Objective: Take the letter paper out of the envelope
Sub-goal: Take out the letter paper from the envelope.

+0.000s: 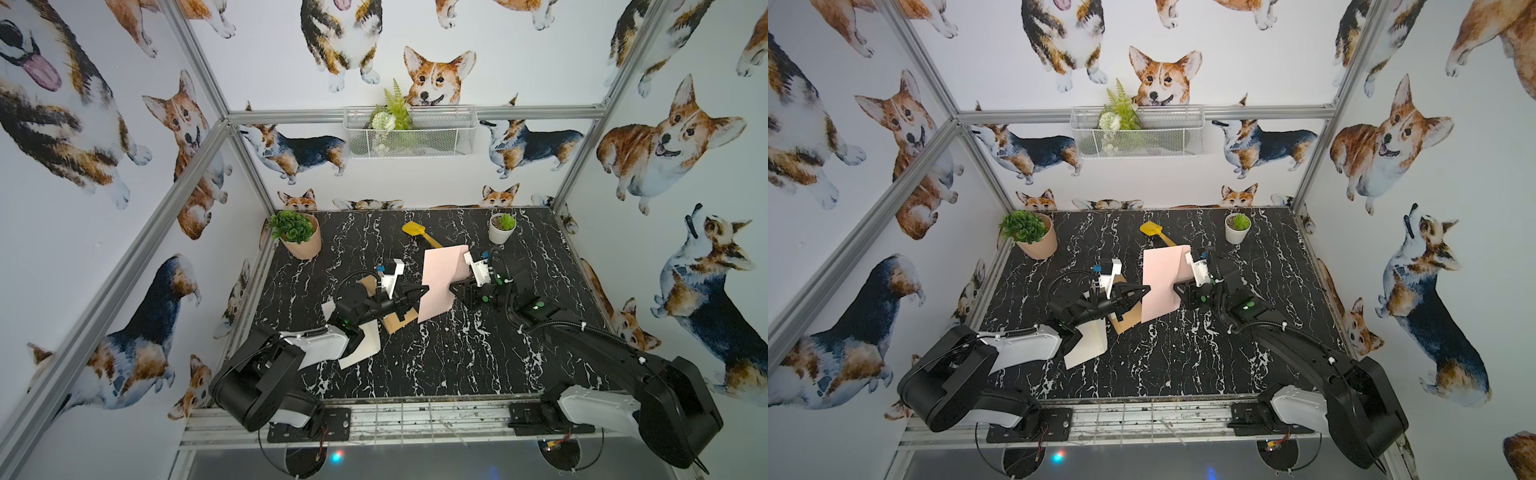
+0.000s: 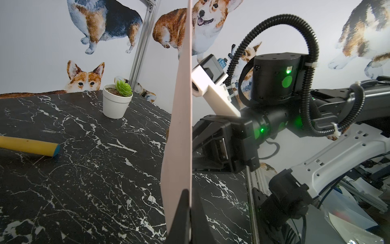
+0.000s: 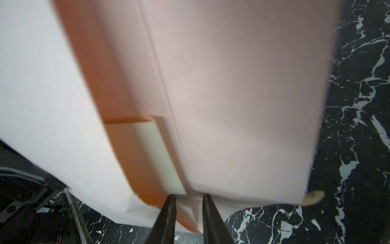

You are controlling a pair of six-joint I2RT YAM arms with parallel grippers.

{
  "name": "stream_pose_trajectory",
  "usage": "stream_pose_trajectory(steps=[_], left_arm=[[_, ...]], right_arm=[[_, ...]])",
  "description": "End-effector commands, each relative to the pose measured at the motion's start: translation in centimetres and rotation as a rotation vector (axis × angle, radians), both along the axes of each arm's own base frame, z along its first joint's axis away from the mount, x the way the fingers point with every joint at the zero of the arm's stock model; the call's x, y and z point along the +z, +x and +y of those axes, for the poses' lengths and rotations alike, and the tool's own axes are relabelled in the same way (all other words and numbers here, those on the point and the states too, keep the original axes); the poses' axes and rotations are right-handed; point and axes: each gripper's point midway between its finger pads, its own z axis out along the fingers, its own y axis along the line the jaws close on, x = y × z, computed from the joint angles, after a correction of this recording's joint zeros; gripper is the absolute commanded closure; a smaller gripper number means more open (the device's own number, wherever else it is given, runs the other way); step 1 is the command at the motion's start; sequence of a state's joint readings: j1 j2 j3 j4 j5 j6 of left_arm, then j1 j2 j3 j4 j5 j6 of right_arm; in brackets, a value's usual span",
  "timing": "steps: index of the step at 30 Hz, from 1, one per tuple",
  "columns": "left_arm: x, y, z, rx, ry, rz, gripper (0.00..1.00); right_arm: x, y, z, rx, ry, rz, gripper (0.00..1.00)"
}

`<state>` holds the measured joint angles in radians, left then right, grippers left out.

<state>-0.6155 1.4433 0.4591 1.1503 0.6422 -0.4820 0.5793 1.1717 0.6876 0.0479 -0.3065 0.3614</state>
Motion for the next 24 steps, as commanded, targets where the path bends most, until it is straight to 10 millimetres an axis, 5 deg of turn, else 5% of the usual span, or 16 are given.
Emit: stream_pose_trajectory(steps=[1, 10, 24], left_arm=[[1.2, -0.3, -0.1, -0.015, -0.032, -0.047, 1.0], [1.2, -0.2, 0.0, -0.012, -0.032, -0.049, 1.0], [1.4, -0.4, -0.1, -0.028, -0.037, -0.046, 1.0]], right_arm=[[1.8, -0.3, 0.6, 0.049, 0.045, -0.09, 0.61], [3.5, -1.8, -0.1, 0.083, 0.088, -0.162, 0.58], [4.6, -1.5, 0.7, 0.131, 0.273, -0.138, 0.66]])
